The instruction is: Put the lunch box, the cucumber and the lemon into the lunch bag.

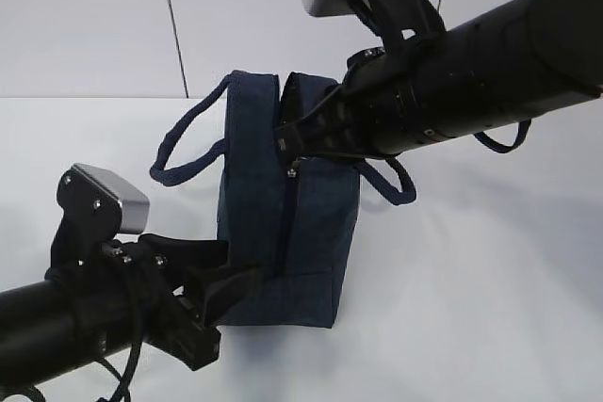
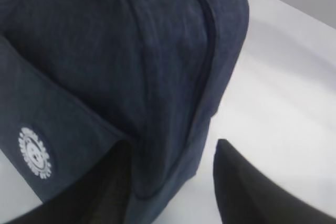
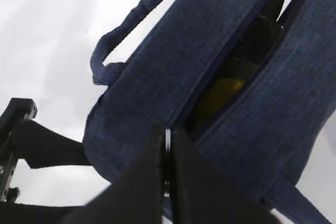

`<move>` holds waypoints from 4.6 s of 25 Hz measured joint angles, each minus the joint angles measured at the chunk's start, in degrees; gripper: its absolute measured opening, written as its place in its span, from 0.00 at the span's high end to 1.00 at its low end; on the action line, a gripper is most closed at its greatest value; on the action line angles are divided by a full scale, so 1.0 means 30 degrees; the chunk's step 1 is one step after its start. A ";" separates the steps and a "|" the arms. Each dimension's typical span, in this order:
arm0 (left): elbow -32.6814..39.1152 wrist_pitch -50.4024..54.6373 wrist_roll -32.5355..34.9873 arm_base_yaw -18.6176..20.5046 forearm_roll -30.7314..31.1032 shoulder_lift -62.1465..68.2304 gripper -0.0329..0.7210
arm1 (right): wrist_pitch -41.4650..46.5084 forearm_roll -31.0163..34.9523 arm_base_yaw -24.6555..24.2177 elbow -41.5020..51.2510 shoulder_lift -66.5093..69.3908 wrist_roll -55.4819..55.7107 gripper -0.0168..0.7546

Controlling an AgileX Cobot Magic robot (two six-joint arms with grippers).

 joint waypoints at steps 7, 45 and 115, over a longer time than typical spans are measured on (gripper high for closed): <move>-0.0117 -0.1868 0.0631 0.0000 -0.1006 0.0567 0.46 | -0.0002 -0.0034 0.0000 0.0000 0.0000 -0.0040 1.00; -0.0160 -0.5132 0.0688 0.0000 -0.1498 0.3568 0.94 | -0.1820 -0.0034 0.0000 -0.0018 0.0768 -0.0462 1.00; 0.1203 -0.5390 -0.0368 0.0137 0.1145 -0.0330 0.57 | -0.1954 0.1278 -0.0688 -0.1545 0.1702 -0.2806 1.00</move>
